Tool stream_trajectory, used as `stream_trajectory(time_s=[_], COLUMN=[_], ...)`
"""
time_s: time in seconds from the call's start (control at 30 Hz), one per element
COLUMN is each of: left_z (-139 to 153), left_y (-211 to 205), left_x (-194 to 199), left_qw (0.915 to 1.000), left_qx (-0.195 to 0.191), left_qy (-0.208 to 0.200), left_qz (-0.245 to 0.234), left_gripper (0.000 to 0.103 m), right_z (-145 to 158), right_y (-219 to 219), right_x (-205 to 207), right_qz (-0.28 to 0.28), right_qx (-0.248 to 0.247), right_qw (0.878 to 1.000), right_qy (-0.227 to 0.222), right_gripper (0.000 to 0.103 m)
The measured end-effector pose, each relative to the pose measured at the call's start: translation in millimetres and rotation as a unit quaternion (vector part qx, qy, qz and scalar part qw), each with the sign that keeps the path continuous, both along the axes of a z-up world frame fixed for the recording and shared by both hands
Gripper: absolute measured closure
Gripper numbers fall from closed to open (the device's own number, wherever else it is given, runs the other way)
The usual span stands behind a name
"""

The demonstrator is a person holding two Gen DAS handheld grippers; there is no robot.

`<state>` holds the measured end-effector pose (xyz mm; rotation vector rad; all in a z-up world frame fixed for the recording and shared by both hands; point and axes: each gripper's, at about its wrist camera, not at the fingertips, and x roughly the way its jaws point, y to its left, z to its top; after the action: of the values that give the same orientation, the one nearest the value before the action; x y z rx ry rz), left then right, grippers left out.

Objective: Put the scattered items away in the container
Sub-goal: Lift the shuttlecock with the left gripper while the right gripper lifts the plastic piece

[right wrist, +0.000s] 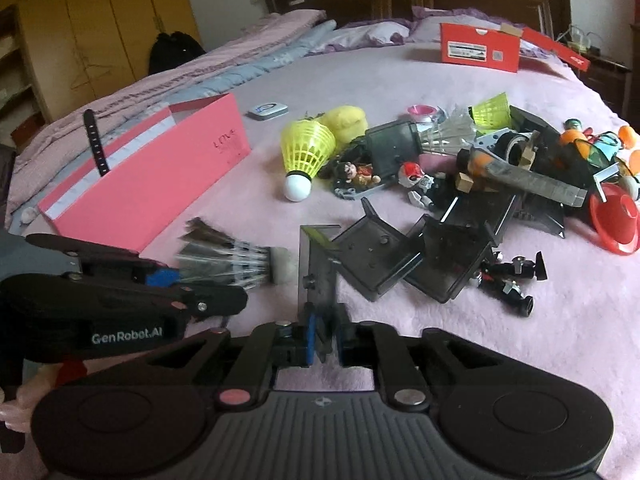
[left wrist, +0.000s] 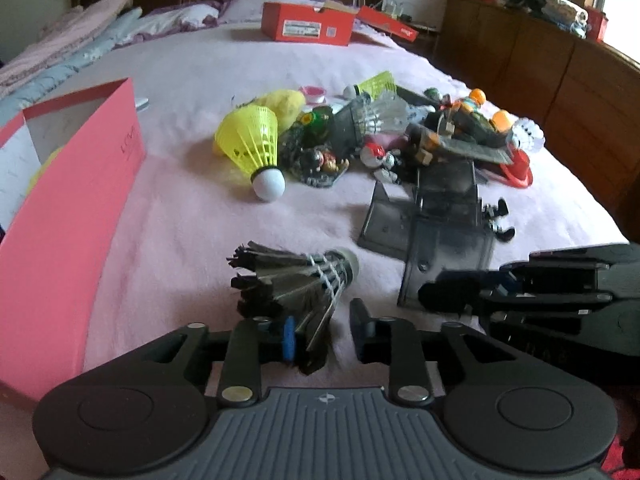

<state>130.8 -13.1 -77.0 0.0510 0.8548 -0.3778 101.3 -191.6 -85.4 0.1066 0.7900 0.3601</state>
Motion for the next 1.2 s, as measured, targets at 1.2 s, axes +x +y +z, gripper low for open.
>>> stream_trajectory(time_s=[1.2], left_z=[73], left_y=[70], left_x=[-66], left_qw=[0.995], left_qx=[0.012], left_qy=[-0.021], left_qz=[0.097], left_gripper=[0.097], right_z=[49], right_y=[40], right_x=[-53], right_qz=[-0.061], right_qx=[0.078], right_qw=[0.995], right_qy=[-0.009], right_gripper=[0.096])
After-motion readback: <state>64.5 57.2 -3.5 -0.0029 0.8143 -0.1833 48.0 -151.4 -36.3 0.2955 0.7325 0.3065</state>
